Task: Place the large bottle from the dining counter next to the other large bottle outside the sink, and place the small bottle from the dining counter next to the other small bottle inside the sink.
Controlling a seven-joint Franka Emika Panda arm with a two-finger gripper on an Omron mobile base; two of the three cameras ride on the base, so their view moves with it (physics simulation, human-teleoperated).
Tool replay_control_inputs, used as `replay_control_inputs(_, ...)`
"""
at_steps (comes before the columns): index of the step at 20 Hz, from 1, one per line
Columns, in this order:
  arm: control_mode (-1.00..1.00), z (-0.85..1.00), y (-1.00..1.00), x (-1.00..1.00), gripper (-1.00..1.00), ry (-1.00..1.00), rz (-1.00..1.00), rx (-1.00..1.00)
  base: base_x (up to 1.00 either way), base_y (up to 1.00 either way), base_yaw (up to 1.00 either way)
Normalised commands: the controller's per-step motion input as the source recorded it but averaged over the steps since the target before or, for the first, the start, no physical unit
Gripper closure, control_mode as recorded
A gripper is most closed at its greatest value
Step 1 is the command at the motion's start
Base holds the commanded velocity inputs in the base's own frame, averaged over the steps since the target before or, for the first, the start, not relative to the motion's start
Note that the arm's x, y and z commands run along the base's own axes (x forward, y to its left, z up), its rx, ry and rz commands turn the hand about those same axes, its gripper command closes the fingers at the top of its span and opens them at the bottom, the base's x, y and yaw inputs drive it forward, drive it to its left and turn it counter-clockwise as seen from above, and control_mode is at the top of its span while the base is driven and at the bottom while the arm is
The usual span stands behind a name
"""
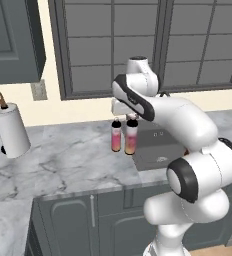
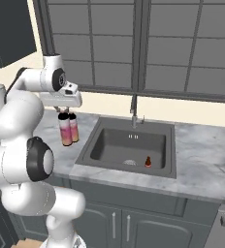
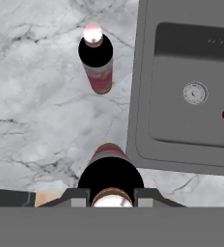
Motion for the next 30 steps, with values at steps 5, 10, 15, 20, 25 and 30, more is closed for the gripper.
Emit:
replay_control_inputs(5,-1.00,-0.36,0.15,0.18,1.00,-0.03,0.00,0.00,0.00,0.00,0.00)
replay_control_inputs(10,-1.00,-0.40,0.18,0.16,1.00,-0.02,0.00,0.00,0.00,0.00,0.00)
replay_control_inputs(15,-1.00,-0.10,0.02,0.01,1.00,0.00,0.00,-0.03,0.00,0.00,0.00)
replay_control_inputs(20,-1.00,-0.23,0.00,0.00,1.00,0.00,0.00,-0.02,0.00,0.00,0.00)
replay_control_inputs(25,-1.00,-0.26,0.00,0.00,1.00,0.00,0.00,0.00,0.00,0.00,0.00)
replay_control_inputs(30,-1.00,-0.23,0.00,0.00,1.00,0.00,0.00,0.00,0.00,0.00,0.00)
